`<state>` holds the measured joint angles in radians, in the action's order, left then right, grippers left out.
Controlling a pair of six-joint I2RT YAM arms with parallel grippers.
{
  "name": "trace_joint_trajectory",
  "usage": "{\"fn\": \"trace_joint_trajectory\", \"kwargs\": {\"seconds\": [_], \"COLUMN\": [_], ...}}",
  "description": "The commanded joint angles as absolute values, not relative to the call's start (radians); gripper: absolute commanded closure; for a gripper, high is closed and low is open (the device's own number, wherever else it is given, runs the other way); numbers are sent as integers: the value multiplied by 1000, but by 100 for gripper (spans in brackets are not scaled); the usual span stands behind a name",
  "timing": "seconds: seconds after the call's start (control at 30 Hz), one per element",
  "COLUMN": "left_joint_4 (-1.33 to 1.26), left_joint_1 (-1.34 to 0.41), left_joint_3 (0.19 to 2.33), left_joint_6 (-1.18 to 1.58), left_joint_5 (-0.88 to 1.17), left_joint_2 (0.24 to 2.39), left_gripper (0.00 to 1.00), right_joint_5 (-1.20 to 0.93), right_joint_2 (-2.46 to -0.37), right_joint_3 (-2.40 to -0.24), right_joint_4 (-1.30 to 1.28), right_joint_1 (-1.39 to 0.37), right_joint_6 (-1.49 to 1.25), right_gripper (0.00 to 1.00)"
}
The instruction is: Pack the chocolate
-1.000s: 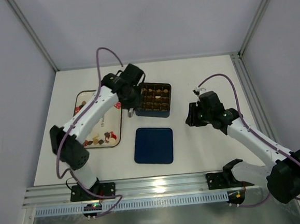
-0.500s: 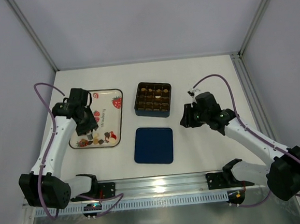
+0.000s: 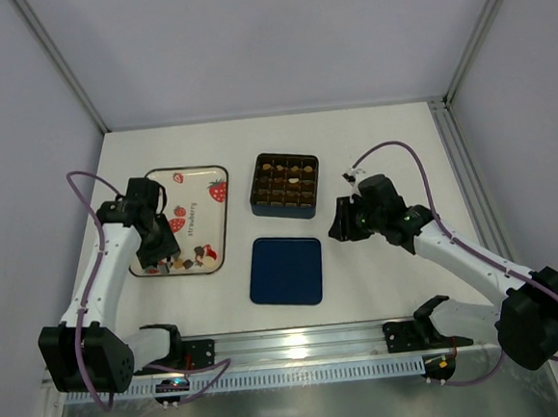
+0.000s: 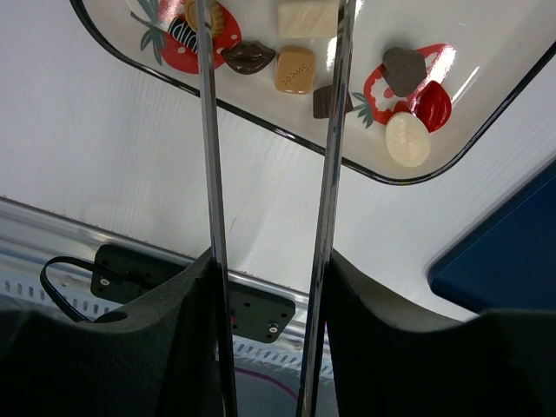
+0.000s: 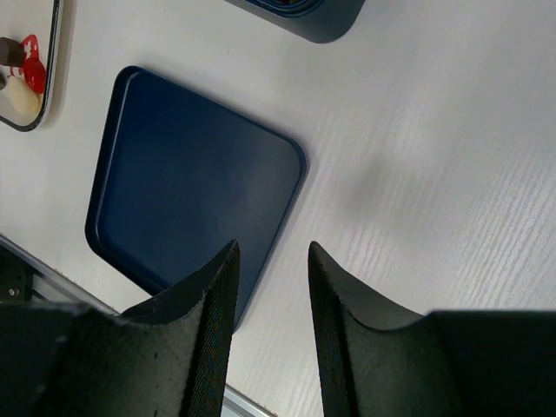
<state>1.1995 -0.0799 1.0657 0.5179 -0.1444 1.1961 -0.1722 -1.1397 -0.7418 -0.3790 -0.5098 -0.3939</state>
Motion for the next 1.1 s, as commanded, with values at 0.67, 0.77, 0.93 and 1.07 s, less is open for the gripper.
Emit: {"fn": "trace_joint_trajectory", "kwargs": {"seconds": [0.67,0.77,0.93,1.07], "left_joint_4": [1183,1190,1198,1204], "left_joint_1": [-75,-77,-77,-77], "left_joint_3": [1088,1091,1111,1114], "left_joint_6": [499,497,494,483], "left_joint_5": [-89,-87,-71,-55], "left_joint_2": [1243,1238,1230,1238], "left_gripper": [64,65,66,66], "right_joint_5": [-181,-184,-181,-179], "right_joint_2": [-1172,-1177,-1181,-1181], "right_joint_3": [-746,-752,-758,-759], "right_joint_4": [-319,-319,-321,-324], "right_joint_1": [-515,-517,-515,-517], "right_joint_6": [-413,-414,-416,-416], "right_gripper": [60,60,60,60]}}
